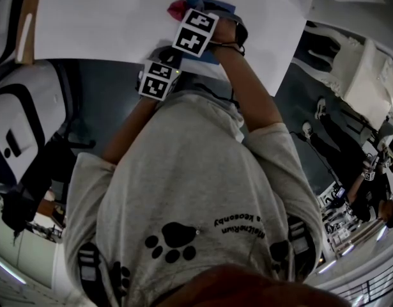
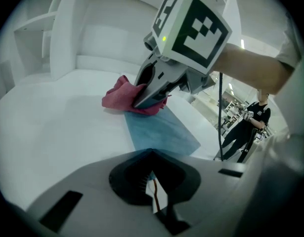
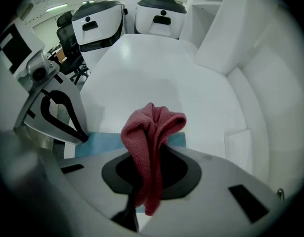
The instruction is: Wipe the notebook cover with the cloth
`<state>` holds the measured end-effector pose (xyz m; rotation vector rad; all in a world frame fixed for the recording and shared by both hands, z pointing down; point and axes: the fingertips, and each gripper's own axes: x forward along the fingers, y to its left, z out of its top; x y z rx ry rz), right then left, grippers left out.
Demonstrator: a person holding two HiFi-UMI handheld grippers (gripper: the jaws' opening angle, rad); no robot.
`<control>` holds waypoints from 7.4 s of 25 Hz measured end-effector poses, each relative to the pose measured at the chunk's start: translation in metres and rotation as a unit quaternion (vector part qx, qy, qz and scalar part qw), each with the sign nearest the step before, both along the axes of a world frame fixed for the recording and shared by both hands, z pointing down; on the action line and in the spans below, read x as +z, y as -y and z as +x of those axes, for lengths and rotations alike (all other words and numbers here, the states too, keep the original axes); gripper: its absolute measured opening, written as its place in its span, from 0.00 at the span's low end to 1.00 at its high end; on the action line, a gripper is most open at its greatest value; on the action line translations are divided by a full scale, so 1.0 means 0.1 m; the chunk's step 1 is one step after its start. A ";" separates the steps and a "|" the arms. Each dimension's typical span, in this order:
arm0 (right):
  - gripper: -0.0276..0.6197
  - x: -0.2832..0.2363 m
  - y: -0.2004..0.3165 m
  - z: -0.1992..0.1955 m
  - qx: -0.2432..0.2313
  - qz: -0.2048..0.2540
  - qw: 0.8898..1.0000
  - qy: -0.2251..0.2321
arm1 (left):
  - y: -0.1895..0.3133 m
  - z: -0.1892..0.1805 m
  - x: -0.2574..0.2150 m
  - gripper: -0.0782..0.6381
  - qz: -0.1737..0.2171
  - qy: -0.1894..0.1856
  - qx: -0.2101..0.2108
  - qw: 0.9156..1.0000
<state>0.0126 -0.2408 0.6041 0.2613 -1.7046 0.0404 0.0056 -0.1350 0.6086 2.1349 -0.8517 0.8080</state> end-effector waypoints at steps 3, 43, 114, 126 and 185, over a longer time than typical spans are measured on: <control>0.16 0.00 0.00 0.00 0.001 -0.007 1.000 0.001 | 0.00 -0.01 0.00 0.12 -0.001 -0.001 -0.001 1.000; 0.16 -0.47 -0.29 0.93 0.134 -0.070 0.985 0.086 | 0.00 0.06 -0.01 0.12 0.007 0.015 -0.008 1.000; 0.16 -0.03 -0.89 0.08 0.026 -0.100 0.995 -0.005 | -0.08 -0.05 -0.01 0.12 0.007 0.008 0.007 1.000; 0.16 0.01 -1.15 1.21 0.106 -0.113 0.986 -0.067 | -0.10 -0.04 0.02 0.12 0.010 0.006 0.004 1.000; 0.16 -0.46 -1.28 1.26 0.294 -0.060 0.944 0.137 | -0.15 -0.11 -0.10 0.12 0.004 -0.001 -0.006 1.000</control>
